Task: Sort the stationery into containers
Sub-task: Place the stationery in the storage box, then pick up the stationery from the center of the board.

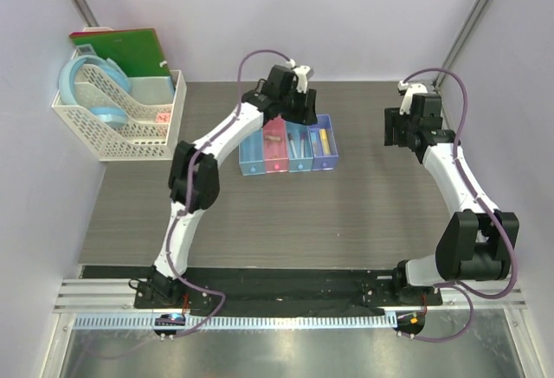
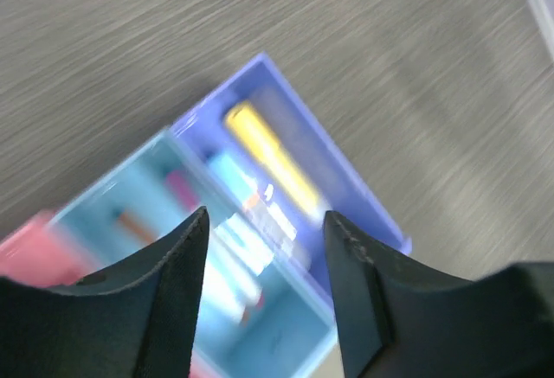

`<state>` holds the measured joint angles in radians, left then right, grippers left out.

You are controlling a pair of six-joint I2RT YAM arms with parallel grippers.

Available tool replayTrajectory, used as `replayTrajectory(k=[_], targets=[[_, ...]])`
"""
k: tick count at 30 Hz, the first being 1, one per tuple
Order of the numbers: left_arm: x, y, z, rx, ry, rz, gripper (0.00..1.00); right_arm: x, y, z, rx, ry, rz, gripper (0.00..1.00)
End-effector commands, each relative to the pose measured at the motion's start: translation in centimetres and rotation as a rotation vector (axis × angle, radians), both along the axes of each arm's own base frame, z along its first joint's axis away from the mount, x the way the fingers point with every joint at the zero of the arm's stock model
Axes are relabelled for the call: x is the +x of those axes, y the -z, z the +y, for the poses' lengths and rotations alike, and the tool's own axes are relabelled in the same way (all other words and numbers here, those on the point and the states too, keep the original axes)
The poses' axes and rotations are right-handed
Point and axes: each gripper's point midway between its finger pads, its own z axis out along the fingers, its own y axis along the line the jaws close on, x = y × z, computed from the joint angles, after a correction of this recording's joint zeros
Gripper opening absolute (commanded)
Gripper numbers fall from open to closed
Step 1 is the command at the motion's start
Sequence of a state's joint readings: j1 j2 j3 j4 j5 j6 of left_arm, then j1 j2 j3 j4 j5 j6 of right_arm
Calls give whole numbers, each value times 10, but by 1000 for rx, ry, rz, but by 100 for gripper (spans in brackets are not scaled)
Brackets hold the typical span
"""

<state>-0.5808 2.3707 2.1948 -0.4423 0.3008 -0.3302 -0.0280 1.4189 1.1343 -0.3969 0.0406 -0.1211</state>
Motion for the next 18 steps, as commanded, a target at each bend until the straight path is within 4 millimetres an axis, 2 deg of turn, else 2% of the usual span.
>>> replayTrajectory(k=[1, 2, 3, 5, 6, 7, 8, 9, 11, 12, 13, 14, 15, 16, 17, 18], targets=[[-31, -85, 83, 250, 79, -272, 58, 1, -35, 4, 19, -15, -112, 68], [-45, -116, 104, 284, 69, -348, 62, -1, -36, 11, 38, -47, -111, 68], [-55, -77, 134, 413, 54, -315, 71, -2, -36, 13, 41, -61, -112, 68], [-64, -72, 178, 522, 51, -352, 80, -7, -38, 20, 58, -107, -110, 69], [-84, -64, 202, 558, 55, -332, 87, -9, -39, 23, 46, -143, -106, 70], [-88, -64, 229, 583, 21, -319, 91, -12, -40, 26, 47, -169, -104, 80], [-94, -62, 245, 607, 33, -316, 96, -17, -40, 33, 59, -210, -96, 84], [-107, -61, 275, 622, 2, -295, 99, -21, -46, 36, 41, -254, -108, 90], [-121, -52, 300, 646, 23, -276, 100, -28, -48, 42, 48, -296, -106, 95], [-133, -37, 321, 662, 29, -235, 100, -32, -54, 47, 54, -328, -120, 97], [-141, -42, 328, 663, 28, -261, 100, -36, -55, 49, 59, -342, -117, 98], [-147, -38, 336, 695, 80, -284, 100, -38, -57, 51, 65, -355, -119, 99], [-160, -26, 349, 713, 90, -274, 100, -41, -60, 55, 75, -373, -124, 100], [-159, -23, 354, 732, 87, -300, 100, -44, -62, 57, 84, -380, -122, 100], [-167, -7, 364, 764, 112, -282, 100, -45, -63, 58, 88, -387, -122, 99], [-170, -2, 366, 774, 122, -278, 100, -48, -66, 61, 103, -396, -130, 100]])
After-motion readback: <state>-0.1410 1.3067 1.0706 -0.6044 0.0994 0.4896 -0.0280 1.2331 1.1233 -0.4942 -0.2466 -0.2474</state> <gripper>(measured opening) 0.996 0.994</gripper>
